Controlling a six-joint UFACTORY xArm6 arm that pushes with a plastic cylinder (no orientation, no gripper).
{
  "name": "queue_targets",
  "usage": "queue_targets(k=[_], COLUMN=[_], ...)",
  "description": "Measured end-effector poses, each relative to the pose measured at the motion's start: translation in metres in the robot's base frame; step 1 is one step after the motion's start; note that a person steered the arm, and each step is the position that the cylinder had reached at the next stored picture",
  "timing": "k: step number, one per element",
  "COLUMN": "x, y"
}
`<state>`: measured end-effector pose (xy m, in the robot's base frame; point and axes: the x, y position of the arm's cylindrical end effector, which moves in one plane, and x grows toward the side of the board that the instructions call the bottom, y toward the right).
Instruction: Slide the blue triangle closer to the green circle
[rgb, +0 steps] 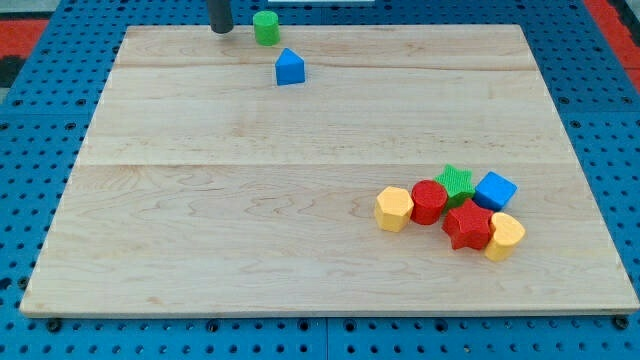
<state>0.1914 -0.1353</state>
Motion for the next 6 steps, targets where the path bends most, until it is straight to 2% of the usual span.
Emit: queue_targets(k=[2,3,4,5,6], x=[0.02,0.031,0.129,0.151,0.102], y=[0.172,0.134,0.143,0.043,-0.009])
